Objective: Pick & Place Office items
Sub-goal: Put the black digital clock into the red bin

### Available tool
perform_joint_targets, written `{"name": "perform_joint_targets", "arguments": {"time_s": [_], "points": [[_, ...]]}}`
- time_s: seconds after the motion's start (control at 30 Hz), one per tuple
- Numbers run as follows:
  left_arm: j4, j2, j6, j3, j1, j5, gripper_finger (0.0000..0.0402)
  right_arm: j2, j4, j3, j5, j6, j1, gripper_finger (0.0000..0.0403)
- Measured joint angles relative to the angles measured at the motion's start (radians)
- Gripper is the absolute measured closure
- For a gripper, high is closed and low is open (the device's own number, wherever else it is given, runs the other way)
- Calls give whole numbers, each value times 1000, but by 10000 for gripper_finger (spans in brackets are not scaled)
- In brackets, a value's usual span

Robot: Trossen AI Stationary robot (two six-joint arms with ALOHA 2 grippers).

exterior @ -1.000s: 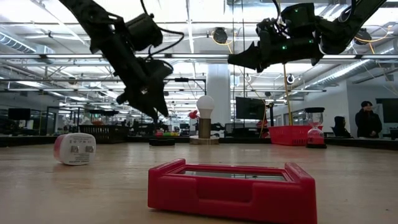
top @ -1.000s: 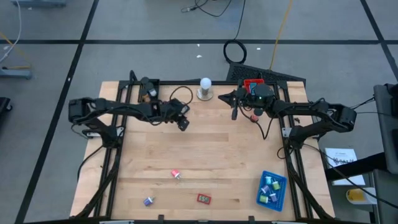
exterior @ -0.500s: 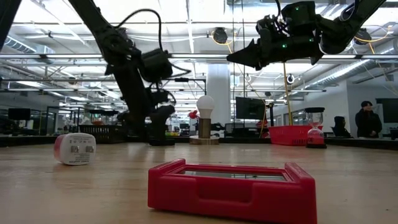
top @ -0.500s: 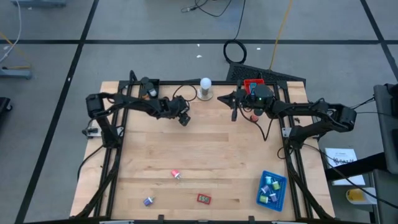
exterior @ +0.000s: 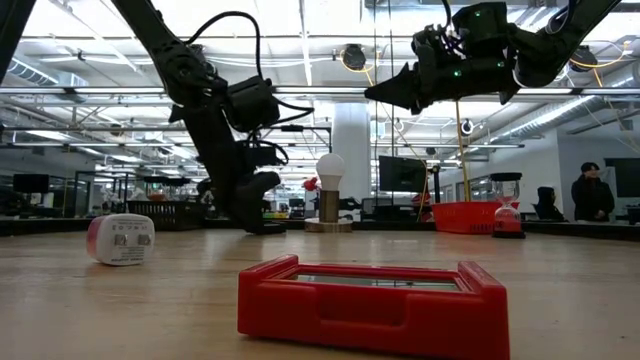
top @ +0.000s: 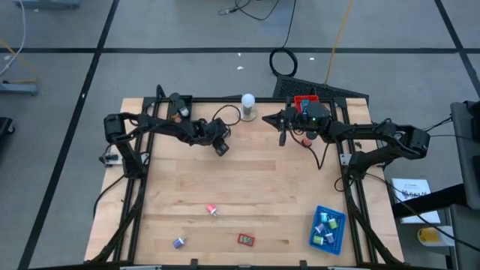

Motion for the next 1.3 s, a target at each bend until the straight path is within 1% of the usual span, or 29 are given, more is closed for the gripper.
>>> {"name": "perform_joint_targets", "arguments": {"time_s": [0.1, 0.2, 0.3, 0.4, 0.5, 0.57, 0.63, 0.73, 0.8, 0.93, 1.07, 1.2, 1.3], "points": [[24, -4, 39, -3, -17, -43, 249, 0, -3, 0, 1, 25, 0, 403], [68, -5, 85, -3, -33, -50, 249, 0, -13, 0, 8, 83, 0, 403], [173, -5, 126, -23, -57, -52, 249, 0, -63, 0, 51, 172, 0, 403], [294, -4, 168, -52, -82, -51, 249, 0, -153, 0, 54, 287, -4, 403], [432, -5, 233, -83, -105, -54, 249, 0, -315, 28, 53, 413, -6, 402], [519, -5, 270, -102, -123, -54, 249, 0, -422, 50, 53, 449, -6, 396], [597, -5, 304, -112, -139, -52, 249, 3, -465, 56, 53, 480, 3, 380], [656, -5, 358, -112, -160, -54, 249, 53, -447, 58, 50, 574, 31, 343], [672, -5, 384, -112, -174, -54, 249, 78, -458, 58, 27, 622, 42, 314], [689, -5, 412, -112, -191, -53, 249, 155, -453, 98, 25, 701, 63, 252], [684, -5, 427, -112, -201, -54, 249, 196, -439, 167, 26, 724, 75, 199], [684, -5, 442, -112, -211, -57, 249, 234, -450, 212, 26, 757, 85, 167], [685, -5, 445, -112, -214, -60, 249, 267, -445, 222, 24, 779, 86, 162]]}}
